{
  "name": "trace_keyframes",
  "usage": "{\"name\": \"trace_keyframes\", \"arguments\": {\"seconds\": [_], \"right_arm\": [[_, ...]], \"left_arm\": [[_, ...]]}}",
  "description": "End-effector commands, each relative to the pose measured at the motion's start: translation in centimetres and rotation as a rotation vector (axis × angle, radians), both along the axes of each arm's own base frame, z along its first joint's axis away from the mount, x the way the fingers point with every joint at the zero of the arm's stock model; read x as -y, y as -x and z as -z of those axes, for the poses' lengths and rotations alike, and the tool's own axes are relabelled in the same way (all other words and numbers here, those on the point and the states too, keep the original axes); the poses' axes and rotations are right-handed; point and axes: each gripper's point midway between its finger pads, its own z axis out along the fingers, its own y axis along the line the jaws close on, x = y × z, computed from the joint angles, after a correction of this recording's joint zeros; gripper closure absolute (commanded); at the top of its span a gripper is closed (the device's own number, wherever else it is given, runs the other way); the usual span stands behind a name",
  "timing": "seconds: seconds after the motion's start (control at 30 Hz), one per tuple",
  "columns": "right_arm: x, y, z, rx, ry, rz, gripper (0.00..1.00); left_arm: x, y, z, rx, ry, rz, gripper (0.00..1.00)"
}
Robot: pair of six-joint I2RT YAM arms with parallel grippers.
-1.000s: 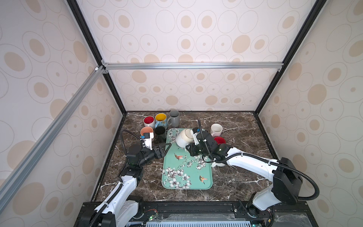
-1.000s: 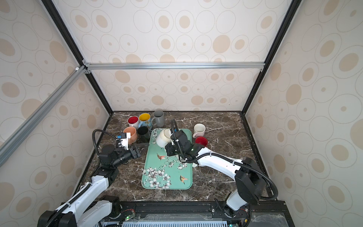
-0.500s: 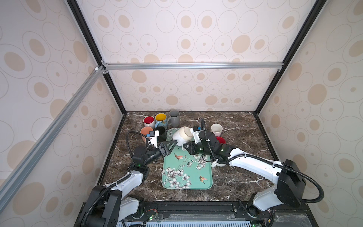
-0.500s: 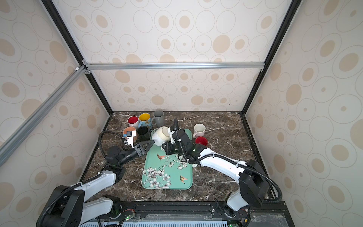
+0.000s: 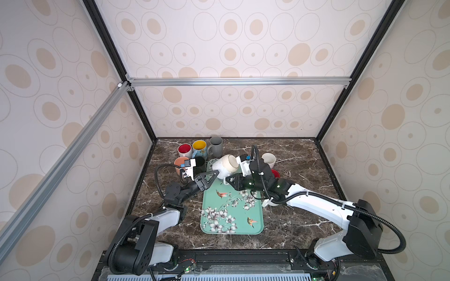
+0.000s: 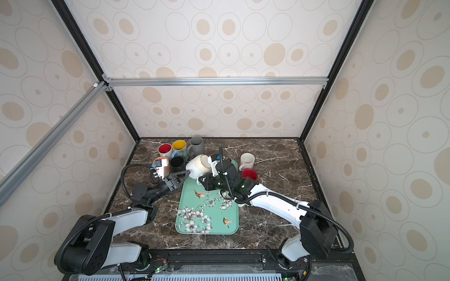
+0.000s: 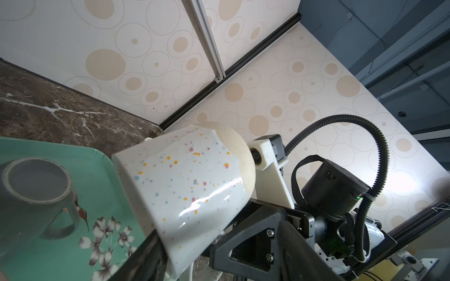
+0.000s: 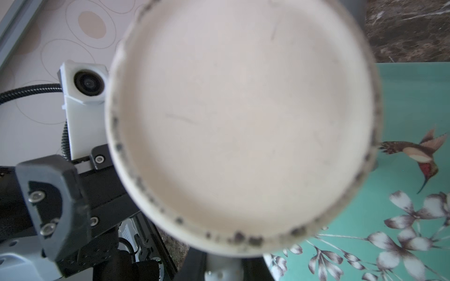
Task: Turn the mug right side up
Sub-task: Place the mug at the center of the table.
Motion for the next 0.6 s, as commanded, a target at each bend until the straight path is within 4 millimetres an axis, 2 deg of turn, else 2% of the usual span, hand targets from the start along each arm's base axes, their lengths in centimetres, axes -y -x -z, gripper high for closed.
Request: {"name": "trace_keyframes", "arguments": {"seconds": [0.0, 0.13, 0.23, 0.5, 0.57], "right_arm": [[-1.2, 0.1, -4.8, 0.077, -0.135, -0.053, 1.00], [-1.4, 0.2, -5.0, 0.062, -0.153, -0.068, 1.00], [-1.3, 0.2, -5.1, 0.046, -0.162, -0.080, 1.00], [-2.0, 0.1, -4.8, -0.027, -0.233, -0.152, 0.99], [-1.9, -0.1, -4.6, -0.033, -0.231, -0.148, 0.97]], "left_arm": [[0.7, 2.7, -5.8, 0.201, 0.086, 0.113, 0.32], [0.9, 3.1, -6.4, 0.222, 0.082, 0.131, 0.34], [1.1, 3.7, -7.1, 0.251, 0.082, 0.160, 0.40], [1.1, 4.8, -8.4, 0.289, 0.107, 0.211, 0.84], [1.1, 4.7, -8.5, 0.287, 0.111, 0.213, 0.92]]}}
